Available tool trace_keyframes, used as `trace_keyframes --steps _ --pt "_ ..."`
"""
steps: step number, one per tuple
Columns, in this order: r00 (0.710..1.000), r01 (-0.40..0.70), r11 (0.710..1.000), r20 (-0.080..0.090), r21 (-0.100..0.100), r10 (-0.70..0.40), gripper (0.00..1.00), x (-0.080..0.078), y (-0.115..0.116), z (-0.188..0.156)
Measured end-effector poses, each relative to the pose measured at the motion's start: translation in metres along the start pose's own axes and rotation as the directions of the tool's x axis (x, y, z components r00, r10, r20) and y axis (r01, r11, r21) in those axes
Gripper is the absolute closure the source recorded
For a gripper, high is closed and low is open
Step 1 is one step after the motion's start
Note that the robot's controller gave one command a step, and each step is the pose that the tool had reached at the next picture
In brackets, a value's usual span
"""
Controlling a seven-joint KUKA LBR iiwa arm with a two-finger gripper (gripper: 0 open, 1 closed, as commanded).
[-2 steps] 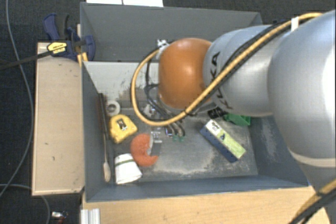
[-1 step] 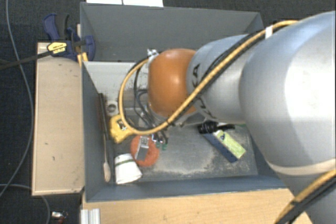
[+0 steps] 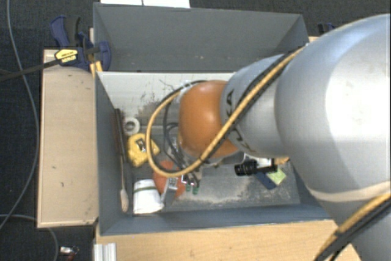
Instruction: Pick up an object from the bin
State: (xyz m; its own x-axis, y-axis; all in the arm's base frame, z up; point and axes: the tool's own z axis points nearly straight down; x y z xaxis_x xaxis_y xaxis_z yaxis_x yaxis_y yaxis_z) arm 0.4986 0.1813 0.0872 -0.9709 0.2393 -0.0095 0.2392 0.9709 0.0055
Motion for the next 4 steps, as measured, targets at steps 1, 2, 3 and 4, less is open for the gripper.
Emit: trace_keyframes --steps 1,2,3,4 --pt "0.999 -0.051 0.999 0.0 -0.003 0.051 0.0 -0.02 -0.038 0.013" --pt "1.0 0.023 1.0 -0.006 0.002 -0.023 0.0 0.0 -0.091 0.016" --pt "0.997 -0.083 0.997 0.004 -0.004 0.083 1.0 -0.022 -0.055 -0.099" --pt "0.996 -0.084 0.996 0.004 -0.004 0.084 1.0 -0.022 -0.055 -0.099"
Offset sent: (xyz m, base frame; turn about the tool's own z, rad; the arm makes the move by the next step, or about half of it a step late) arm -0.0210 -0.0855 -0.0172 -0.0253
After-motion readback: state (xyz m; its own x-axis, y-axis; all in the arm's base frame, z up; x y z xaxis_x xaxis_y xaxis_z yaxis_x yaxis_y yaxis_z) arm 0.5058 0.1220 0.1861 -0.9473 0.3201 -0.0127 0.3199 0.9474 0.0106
